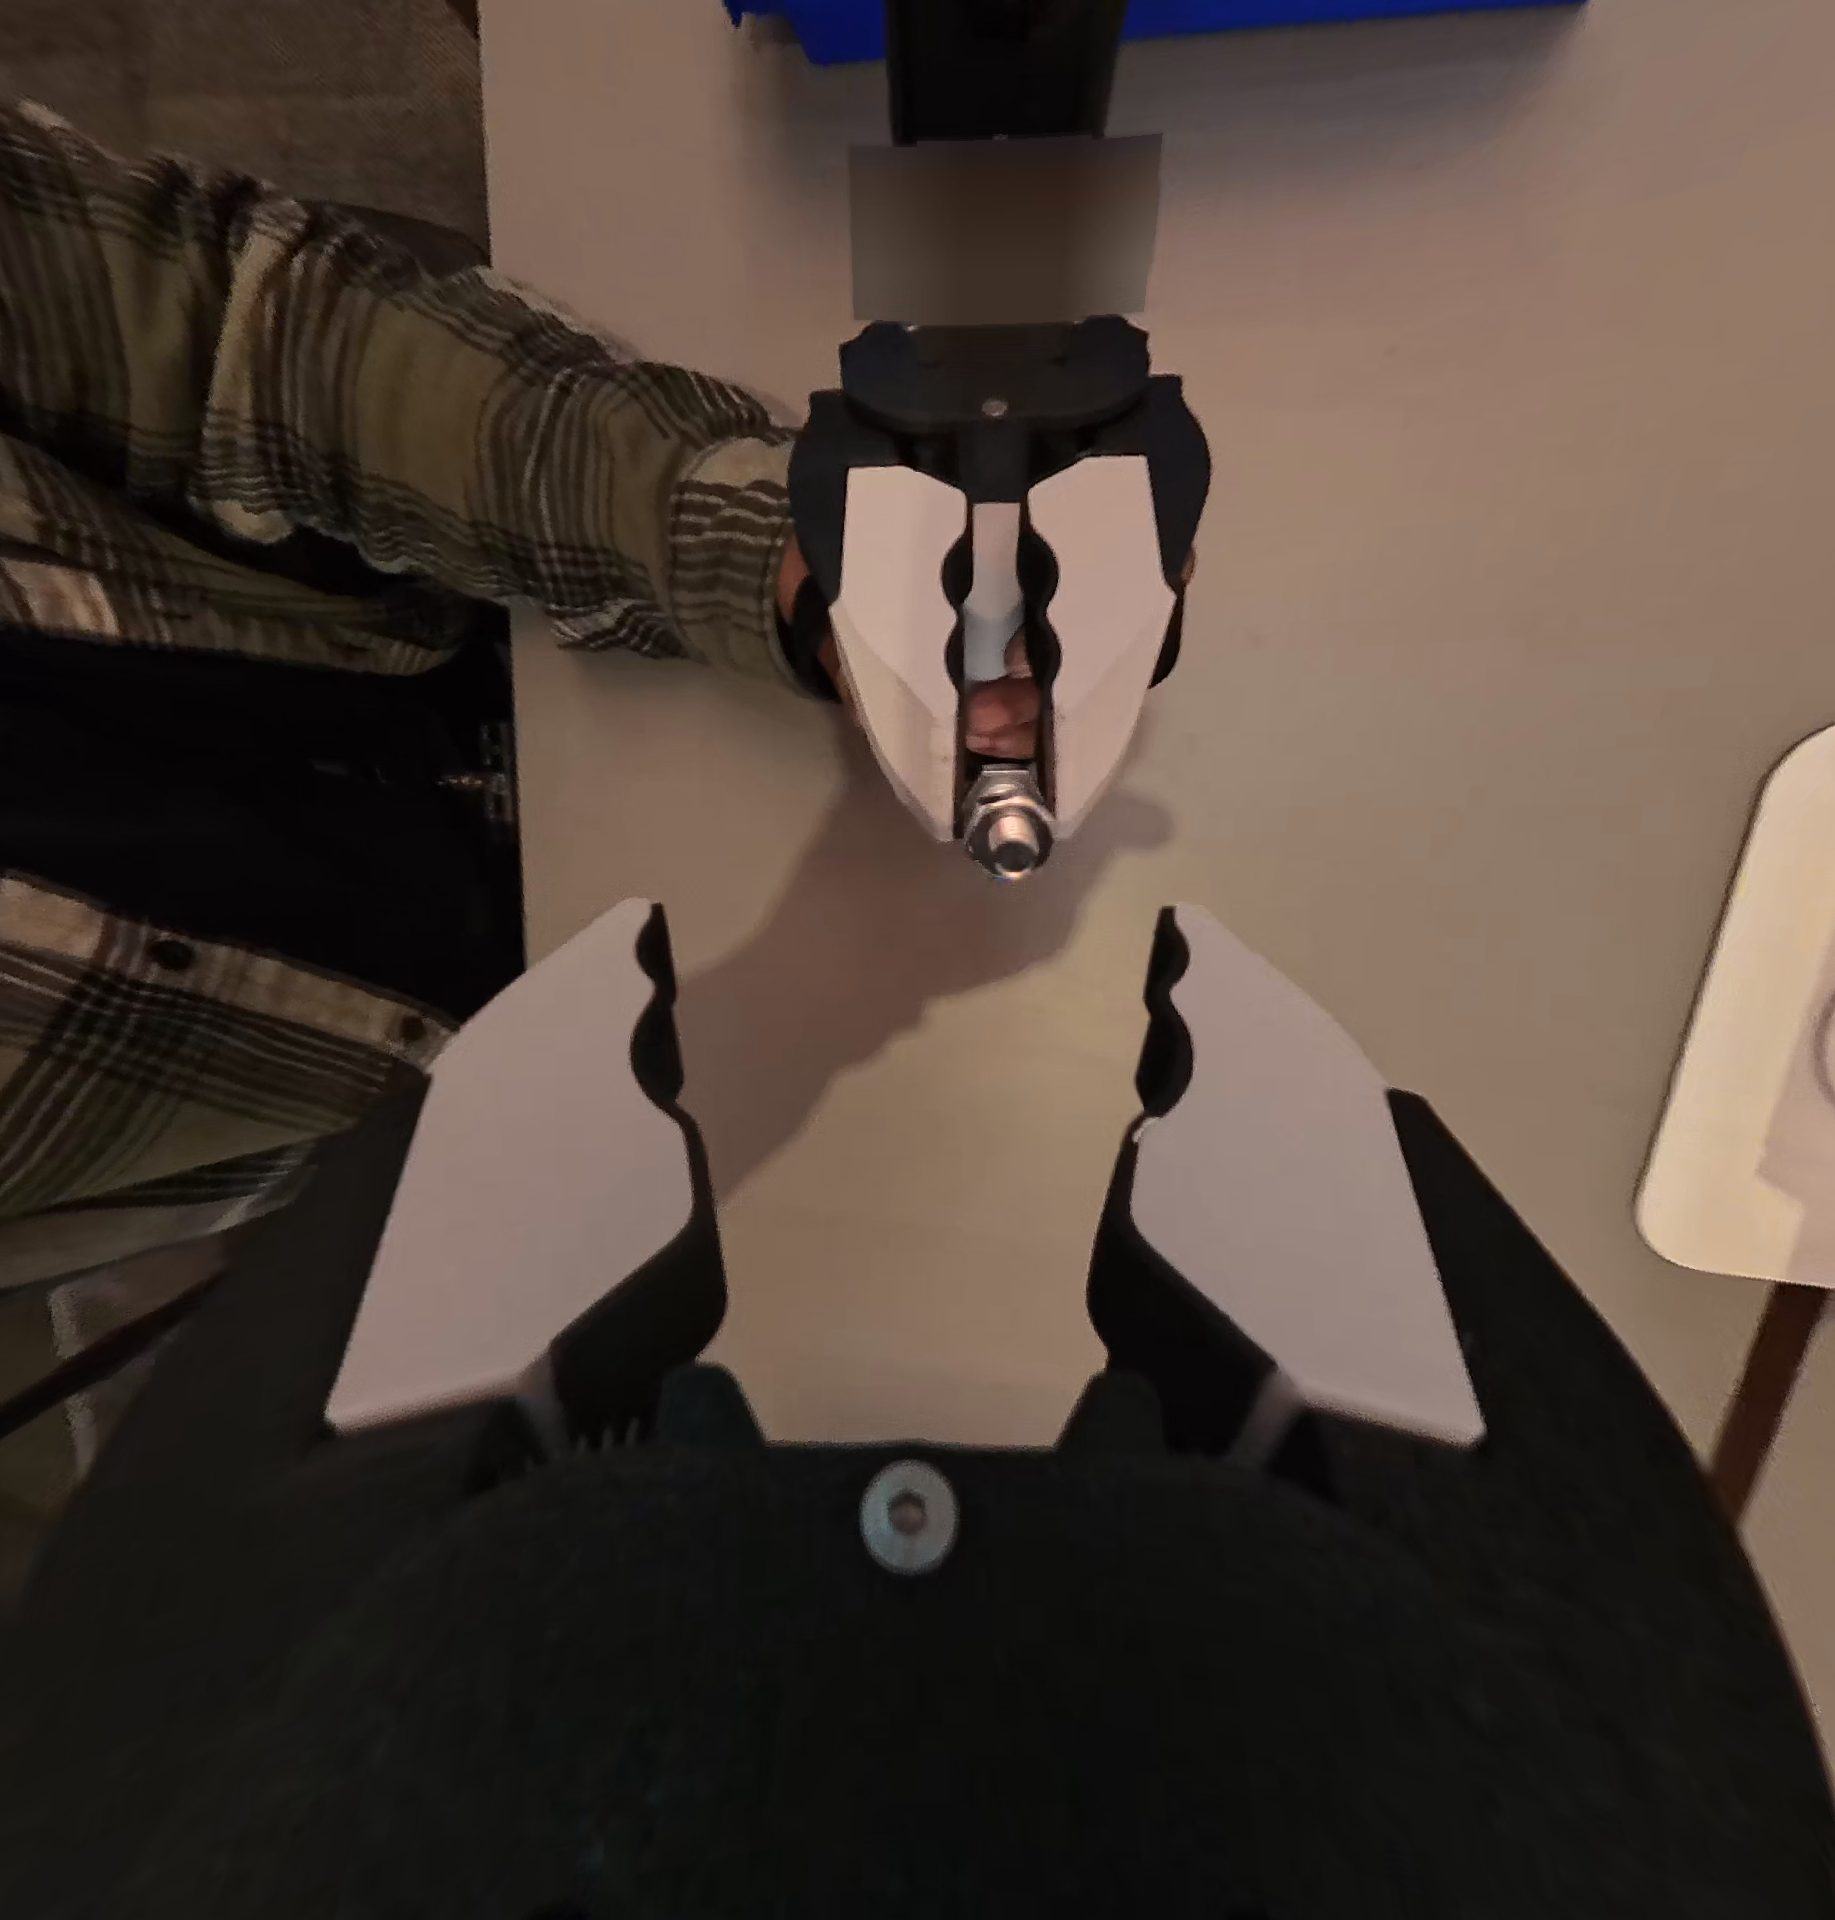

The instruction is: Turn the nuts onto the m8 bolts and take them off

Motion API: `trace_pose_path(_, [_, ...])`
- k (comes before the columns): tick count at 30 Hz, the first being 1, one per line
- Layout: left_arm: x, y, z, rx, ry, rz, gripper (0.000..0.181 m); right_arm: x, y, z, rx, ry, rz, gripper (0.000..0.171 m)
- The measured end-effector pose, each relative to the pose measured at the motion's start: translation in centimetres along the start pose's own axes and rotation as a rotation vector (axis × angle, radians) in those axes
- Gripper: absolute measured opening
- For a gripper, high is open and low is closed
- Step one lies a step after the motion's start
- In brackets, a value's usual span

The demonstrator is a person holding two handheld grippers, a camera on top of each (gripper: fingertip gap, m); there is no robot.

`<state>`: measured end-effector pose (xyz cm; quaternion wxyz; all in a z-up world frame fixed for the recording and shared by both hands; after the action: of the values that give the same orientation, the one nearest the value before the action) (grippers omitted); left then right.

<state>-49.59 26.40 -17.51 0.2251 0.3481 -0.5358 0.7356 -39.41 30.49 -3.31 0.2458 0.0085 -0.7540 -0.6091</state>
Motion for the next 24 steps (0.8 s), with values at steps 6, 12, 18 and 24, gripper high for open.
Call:
trace_pose_path(6, [0.0, 0.0, 0.0, -0.001, -0.001, -0.002, 0.014, 0.7, 0.4, 0.1, -0.102, 0.085, -0.019, 0.074])
trace_pose_path(12, [-0.1, 0.0, 0.0, -0.004, 0.002, -0.004, 0.014, 1.0, 0.4, 0.5, -0.099, 0.089, 0.013, 0.063])
trace_pose_path(18, [-0.1, 0.0, 0.0, -0.001, 0.001, -0.004, 0.014, 1.0, 0.2, 0.9, -0.085, 0.084, 0.017, 0.052])
trace_pose_path(24, [-0.2, 0.0, -0.1, 0.0, 0.002, -0.008, 0.014, 1.0, -0.2, 1.2, -0.064, 0.074, 0.032, 0.029])
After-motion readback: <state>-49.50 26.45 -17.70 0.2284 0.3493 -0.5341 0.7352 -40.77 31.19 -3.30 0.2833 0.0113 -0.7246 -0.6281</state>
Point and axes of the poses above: each gripper's, where its closed fingertips meet, y back along the fingers, x out of its top, z = x × y across the jaws, the point moved 9 cm from there along y, back along the fingers, and after that the axes turned 4 degrees about y, right-handed, at the moved point
